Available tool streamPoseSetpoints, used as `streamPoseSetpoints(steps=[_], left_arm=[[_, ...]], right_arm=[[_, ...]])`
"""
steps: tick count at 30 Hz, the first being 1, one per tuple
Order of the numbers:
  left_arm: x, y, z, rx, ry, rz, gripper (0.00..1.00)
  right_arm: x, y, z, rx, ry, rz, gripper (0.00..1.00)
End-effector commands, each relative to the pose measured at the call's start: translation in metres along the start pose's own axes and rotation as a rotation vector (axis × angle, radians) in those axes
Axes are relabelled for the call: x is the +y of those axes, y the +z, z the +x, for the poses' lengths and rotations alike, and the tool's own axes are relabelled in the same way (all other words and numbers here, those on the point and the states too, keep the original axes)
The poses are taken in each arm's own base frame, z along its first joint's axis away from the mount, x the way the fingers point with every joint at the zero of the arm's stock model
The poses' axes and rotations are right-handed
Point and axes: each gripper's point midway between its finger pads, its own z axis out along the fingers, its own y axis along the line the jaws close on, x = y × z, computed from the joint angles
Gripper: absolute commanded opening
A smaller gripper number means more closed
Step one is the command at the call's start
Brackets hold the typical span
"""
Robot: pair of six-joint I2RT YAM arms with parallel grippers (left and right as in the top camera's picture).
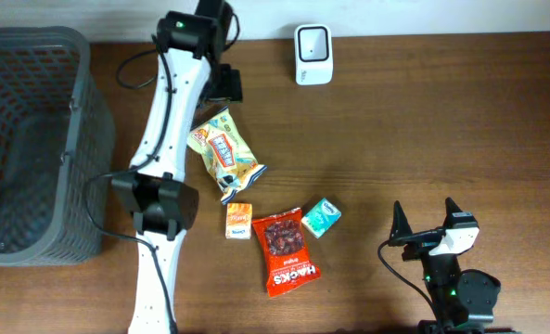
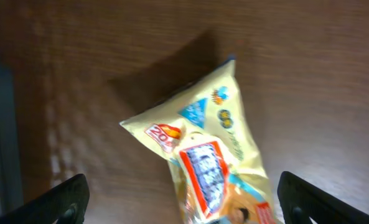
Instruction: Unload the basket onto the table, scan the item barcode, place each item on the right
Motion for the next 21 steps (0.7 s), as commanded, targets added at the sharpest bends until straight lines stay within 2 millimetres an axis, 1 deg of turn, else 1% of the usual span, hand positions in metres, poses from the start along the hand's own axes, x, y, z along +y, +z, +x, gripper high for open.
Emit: streamPoseSetpoints(steps=[1,4,6,7,9,10,11,14,16,17,18,19,20,21], left_arm=[[0.005,0.050,0.007,0.106,-0.015,-0.020,0.95],[0.020,0.085,0.011,0.174,-0.061,-0.048,0.95],[0.027,0.098,0.013,0.206,-0.081,-0.040,0.95],[0.027,0.102,0.014,0.220,-0.089,-0.025,0.95],[0.023,0.108,0.017,0.242,-0.092,0.007,0.95],[0.016,0.114,0.020,0.259,-0.061,0.046,0.96],[0.009,0.122,0.022,0.274,-0.031,0.081,0.98],[-0.004,0.148,0.033,0.337,-0.034,0.129,0.99],[-0.010,0.159,0.041,0.376,-0.024,0.158,1.00],[-0.014,0.162,0.044,0.389,0.010,0.188,1.00],[-0.017,0.164,0.046,0.395,0.035,0.205,0.95],[-0.016,0.165,0.047,0.399,0.038,0.204,0.80],[-0.016,0.164,0.047,0.400,0.038,0.204,0.60],[-0.016,0.163,0.047,0.398,0.038,0.204,0.49]], right_arm=[[0.001,0.000,0.004,0.007,0.001,-0.002,0.99],[0.001,0.000,0.004,0.007,0.001,-0.002,0.99],[0.001,0.000,0.004,0.007,0.001,-0.002,0.99],[0.001,0.000,0.004,0.007,0.001,-0.002,0.99],[0.001,0.000,0.004,0.007,0.001,-0.002,0.99],[0.001,0.000,0.004,0.007,0.001,-0.001,0.99],[0.001,0.000,0.004,0.007,0.001,-0.002,0.99],[0.001,0.000,0.004,0.007,0.001,-0.002,0.99],[0.001,0.000,0.004,0.007,0.001,-0.002,0.99],[0.001,0.000,0.004,0.007,0.001,-0.002,0.99],[0.001,0.000,0.004,0.007,0.001,-0.002,0.99],[0.001,0.000,0.003,0.006,0.001,-0.002,0.99],[0.001,0.000,0.004,0.007,0.001,-0.002,0.99],[0.001,0.000,0.004,0.007,0.001,-0.002,0.99]])
